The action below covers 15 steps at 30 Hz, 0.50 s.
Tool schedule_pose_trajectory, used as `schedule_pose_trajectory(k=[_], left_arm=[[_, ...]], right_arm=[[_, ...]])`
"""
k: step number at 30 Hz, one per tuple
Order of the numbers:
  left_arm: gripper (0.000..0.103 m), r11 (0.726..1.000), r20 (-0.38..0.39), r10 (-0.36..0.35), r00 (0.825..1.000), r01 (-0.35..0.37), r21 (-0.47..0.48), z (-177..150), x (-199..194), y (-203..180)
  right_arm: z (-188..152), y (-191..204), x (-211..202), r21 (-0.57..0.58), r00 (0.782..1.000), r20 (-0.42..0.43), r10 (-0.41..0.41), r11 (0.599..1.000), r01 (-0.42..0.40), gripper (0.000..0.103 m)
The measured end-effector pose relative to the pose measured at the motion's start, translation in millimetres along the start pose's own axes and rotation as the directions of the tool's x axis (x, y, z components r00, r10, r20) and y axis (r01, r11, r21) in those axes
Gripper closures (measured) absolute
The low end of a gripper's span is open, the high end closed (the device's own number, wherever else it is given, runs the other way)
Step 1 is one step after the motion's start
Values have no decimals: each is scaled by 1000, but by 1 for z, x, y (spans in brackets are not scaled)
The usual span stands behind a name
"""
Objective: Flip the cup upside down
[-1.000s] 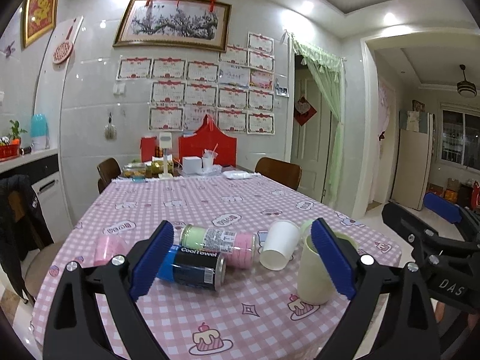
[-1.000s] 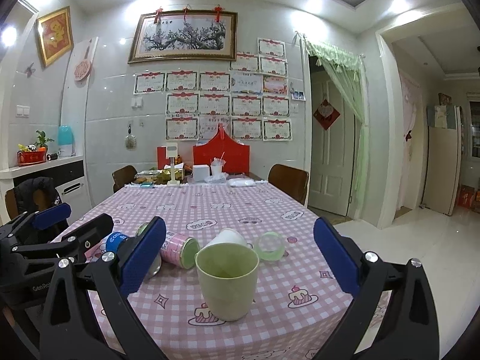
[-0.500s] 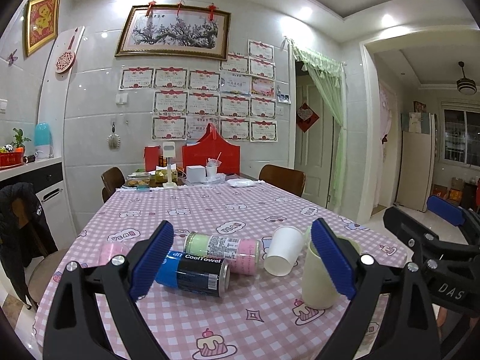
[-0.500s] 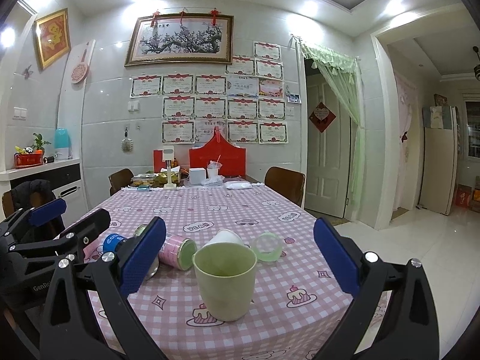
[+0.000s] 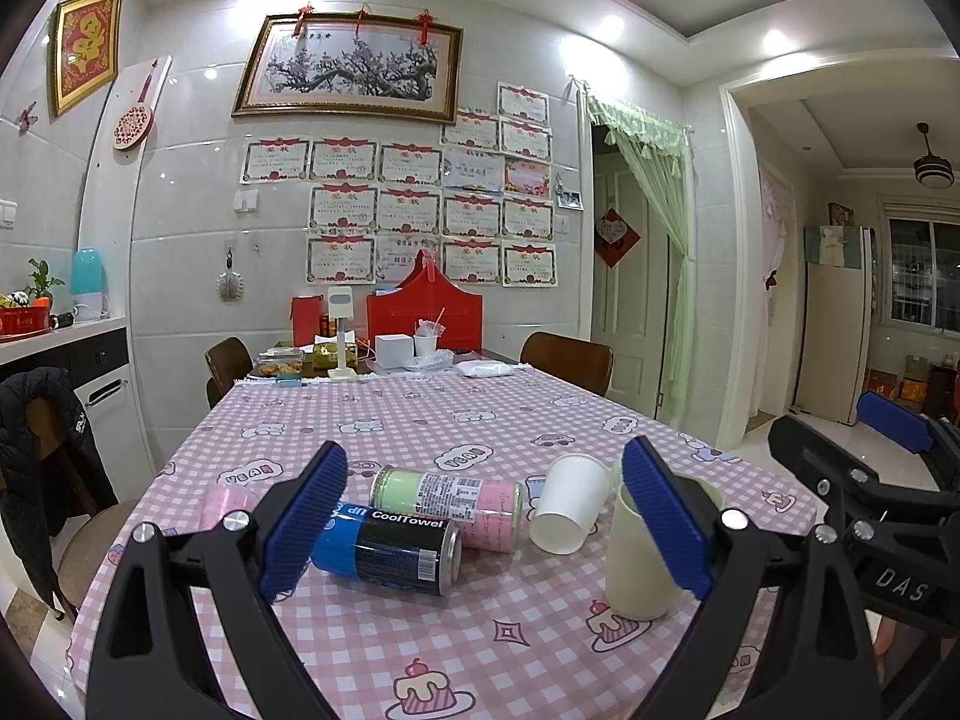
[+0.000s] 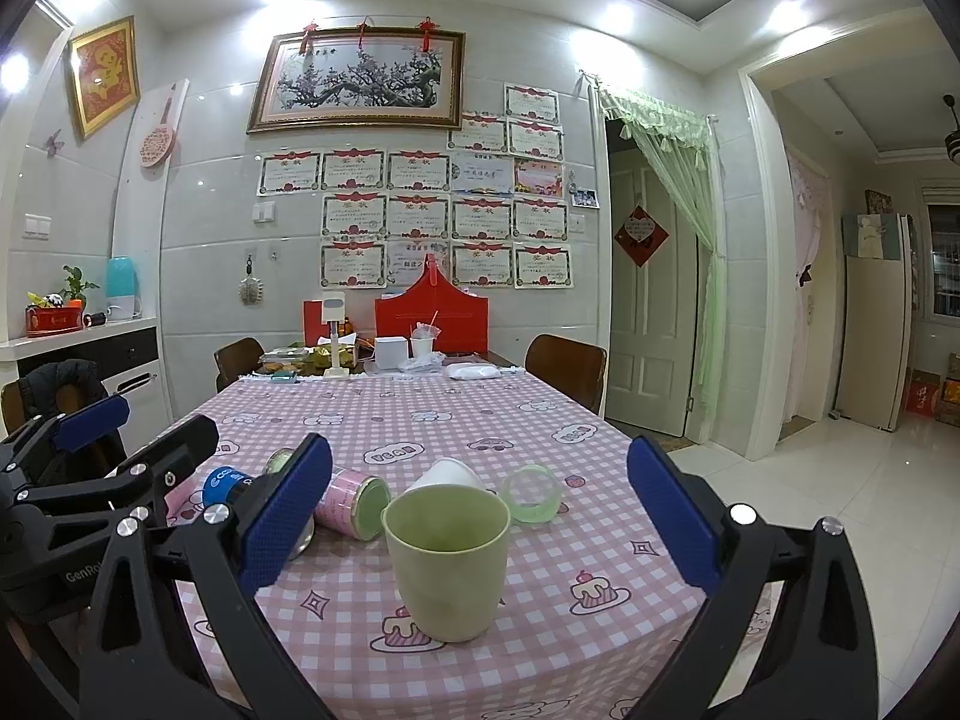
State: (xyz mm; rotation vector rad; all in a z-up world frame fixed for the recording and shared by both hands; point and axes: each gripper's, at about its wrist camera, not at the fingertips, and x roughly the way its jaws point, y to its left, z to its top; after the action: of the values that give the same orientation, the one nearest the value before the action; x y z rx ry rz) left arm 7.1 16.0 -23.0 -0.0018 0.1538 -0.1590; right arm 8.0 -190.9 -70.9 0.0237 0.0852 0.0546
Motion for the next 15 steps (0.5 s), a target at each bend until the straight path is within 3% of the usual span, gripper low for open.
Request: schedule_pose_trajectory(k=[15], left_arm=[[11, 1000, 2, 3, 1000, -3, 1, 1, 0, -1]], right_arm=[[0, -1, 0, -1, 1000, -1, 0, 1000, 0, 8]])
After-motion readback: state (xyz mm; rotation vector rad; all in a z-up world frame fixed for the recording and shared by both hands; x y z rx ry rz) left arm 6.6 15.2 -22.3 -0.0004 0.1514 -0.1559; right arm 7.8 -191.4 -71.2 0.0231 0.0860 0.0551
